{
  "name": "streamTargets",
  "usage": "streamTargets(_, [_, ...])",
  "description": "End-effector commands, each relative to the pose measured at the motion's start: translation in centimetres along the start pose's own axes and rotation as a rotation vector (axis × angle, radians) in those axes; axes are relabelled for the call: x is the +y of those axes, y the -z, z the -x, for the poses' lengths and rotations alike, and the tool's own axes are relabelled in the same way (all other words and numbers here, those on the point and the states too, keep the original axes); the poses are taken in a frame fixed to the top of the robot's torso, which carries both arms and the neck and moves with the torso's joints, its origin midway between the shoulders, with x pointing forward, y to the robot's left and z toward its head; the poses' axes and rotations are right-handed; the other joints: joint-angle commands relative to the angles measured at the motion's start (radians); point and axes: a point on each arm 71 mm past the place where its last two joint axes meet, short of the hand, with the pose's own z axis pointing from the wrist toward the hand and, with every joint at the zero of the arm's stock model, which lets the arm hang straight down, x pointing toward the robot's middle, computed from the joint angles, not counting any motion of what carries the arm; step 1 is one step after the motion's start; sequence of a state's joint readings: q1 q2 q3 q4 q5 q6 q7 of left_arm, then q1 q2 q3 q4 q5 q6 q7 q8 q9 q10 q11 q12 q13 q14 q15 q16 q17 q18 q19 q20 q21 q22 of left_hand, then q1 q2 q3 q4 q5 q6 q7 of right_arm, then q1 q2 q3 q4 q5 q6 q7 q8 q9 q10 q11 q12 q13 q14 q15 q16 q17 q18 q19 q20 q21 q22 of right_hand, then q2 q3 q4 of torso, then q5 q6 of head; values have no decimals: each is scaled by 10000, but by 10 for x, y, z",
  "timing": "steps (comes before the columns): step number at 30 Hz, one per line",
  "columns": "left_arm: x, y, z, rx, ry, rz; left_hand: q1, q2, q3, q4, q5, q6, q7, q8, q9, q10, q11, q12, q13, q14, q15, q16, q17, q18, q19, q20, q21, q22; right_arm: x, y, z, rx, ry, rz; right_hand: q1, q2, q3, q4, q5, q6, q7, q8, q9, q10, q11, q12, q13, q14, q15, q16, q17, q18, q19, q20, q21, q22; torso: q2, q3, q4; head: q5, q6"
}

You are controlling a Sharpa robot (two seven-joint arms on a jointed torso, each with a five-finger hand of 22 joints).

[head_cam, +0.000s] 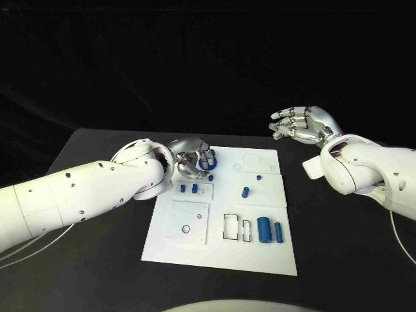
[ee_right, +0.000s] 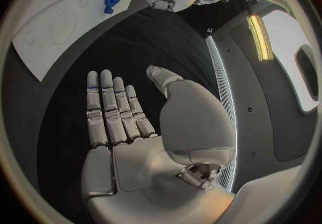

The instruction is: Assemble the parts on the task board

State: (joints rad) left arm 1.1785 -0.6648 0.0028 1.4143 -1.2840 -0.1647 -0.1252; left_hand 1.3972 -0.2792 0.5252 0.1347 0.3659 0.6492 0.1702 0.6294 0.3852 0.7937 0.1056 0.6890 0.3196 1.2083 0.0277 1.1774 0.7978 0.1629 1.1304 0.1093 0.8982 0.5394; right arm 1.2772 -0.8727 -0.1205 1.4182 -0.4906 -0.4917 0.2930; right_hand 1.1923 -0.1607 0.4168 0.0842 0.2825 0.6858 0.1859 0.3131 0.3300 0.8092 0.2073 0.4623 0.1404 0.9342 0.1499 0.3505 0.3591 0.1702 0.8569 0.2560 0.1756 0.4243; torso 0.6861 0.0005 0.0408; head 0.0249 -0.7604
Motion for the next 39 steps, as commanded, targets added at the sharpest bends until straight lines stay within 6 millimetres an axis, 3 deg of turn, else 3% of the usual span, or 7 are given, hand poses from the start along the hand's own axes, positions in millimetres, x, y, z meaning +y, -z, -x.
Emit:
streamTargets(1, [-8,-4,-4,-586,-1396,-1183,-23,-68,-204,-75,-72,73,105,-190,-232,-235,107,-459,-389,-124,67,-106,-326,202,-52,86,-34,1,1,0,-2,172,-9,148,-36,34,-53,12,40,-73,884,52,-14,-43,4,33,-14,-42,41,-58,-16,95,13,42,-41,-15,16,0,4,-26,12])
streamTargets(11, [-5,-14,-20,131,-2399,-761,63,-9,-229,-208,-36,356,-8,-451,-635,94,26,-858,-966,729,0,792,532,221,279,49,328,177,1,0,-3,203,-10,167,-36,34,-53,12,40,-73,884,52,-14,-43,4,33,-14,-42,41,-58,-16,95,13,42,-41,-15,21,3,-18,-28,-8])
streamTargets(14, [-3,-16,-22,352,-2557,-592,39,-12,-144,-235,-68,462,-125,-862,-957,156,-18,-1240,-1338,1211,-44,1212,960,45,874,14,1170,1249,2,0,-4,207,-10,170,-36,34,-53,12,40,-73,884,52,-14,-43,4,33,-14,-42,41,-58,-16,95,13,42,-41,-15,8,9,-9,-30,-15])
streamTargets(19, [-3,-19,-24,434,-2741,-444,-14,-15,-71,-253,-91,812,-188,-1080,-1160,520,-68,-1464,-1623,1684,-110,1558,1403,-141,1452,26,1991,2343,2,0,-4,209,-11,170,-36,34,-53,12,40,-73,884,52,-14,-43,4,33,-14,-42,41,-58,-16,95,13,42,-41,-15,-4,2,24,-73,-33])
streamTargets(24, [-5,-22,-26,577,-2861,-355,-57,12,1,-271,-100,1171,-244,-1194,-1281,911,-145,-1644,-1843,1904,-176,1617,1398,-231,1734,8,2393,2880,2,-1,-4,221,-14,176,-36,34,-53,12,40,-73,884,52,-14,-43,4,33,-14,-42,41,-58,-16,95,13,42,-41,-15,10,12,-11,-47,-36])
streamTargets(34, [-5,-26,-29,809,-2969,-131,-44,63,114,-327,-124,1343,-220,-1370,-1401,1346,-191,-1758,-1989,2094,-229,1658,1409,-311,1965,-32,2715,3320,2,0,-4,227,-11,172,0,55,-50,-4,61,-72,881,63,-20,-47,1,49,-33,-36,39,-62,-24,97,22,42,-49,-32,12,7,20,-61,-39])
streamTargets(39, [-7,-29,-30,864,-3014,-57,-3,110,168,-360,-126,1410,-215,-1388,-1417,1430,-205,-1777,-2012,2124,-243,1665,1413,-322,1997,-43,2764,3382,2,0,-4,239,-12,177,0,55,-50,-4,61,-72,881,63,-20,-47,1,49,-33,-36,39,-62,-24,97,22,42,-49,-32,15,-1,1,-46,-63])
